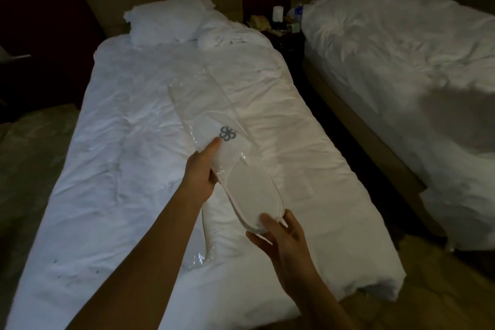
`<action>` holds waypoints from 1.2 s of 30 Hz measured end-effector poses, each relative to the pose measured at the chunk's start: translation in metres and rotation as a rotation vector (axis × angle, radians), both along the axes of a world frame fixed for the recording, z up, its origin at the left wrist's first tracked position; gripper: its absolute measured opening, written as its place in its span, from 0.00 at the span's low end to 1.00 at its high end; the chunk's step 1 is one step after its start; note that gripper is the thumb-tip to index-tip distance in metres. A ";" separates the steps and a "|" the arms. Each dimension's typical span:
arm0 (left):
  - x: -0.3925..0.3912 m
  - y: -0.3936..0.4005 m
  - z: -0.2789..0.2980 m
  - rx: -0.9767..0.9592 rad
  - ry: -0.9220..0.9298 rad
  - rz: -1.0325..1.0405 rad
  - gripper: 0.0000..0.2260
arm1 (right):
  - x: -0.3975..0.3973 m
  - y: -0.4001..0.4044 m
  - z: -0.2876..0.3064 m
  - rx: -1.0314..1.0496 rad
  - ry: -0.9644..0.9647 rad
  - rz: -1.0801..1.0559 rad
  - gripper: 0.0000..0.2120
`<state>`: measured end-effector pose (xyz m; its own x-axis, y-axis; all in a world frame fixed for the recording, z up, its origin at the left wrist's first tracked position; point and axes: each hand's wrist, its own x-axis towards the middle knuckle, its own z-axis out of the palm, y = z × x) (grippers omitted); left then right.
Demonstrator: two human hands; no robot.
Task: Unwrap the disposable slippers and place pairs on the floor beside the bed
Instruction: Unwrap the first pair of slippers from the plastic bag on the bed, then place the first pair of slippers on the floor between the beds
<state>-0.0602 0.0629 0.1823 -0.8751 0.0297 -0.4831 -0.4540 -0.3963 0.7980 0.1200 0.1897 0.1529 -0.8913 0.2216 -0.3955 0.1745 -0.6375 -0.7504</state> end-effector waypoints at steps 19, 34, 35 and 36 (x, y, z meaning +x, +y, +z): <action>0.014 -0.003 -0.082 0.004 -0.183 0.008 0.14 | 0.023 0.068 -0.022 0.161 0.000 0.017 0.06; 0.033 0.011 -0.153 0.017 -0.332 -0.049 0.14 | 0.062 0.128 -0.029 0.342 -0.057 -0.108 0.04; 0.035 0.013 -0.156 0.026 -0.338 -0.032 0.08 | 0.068 0.133 -0.029 0.336 -0.062 -0.128 0.05; 0.036 0.014 -0.160 0.022 -0.347 -0.014 0.06 | 0.075 0.139 -0.029 0.330 -0.075 -0.151 0.06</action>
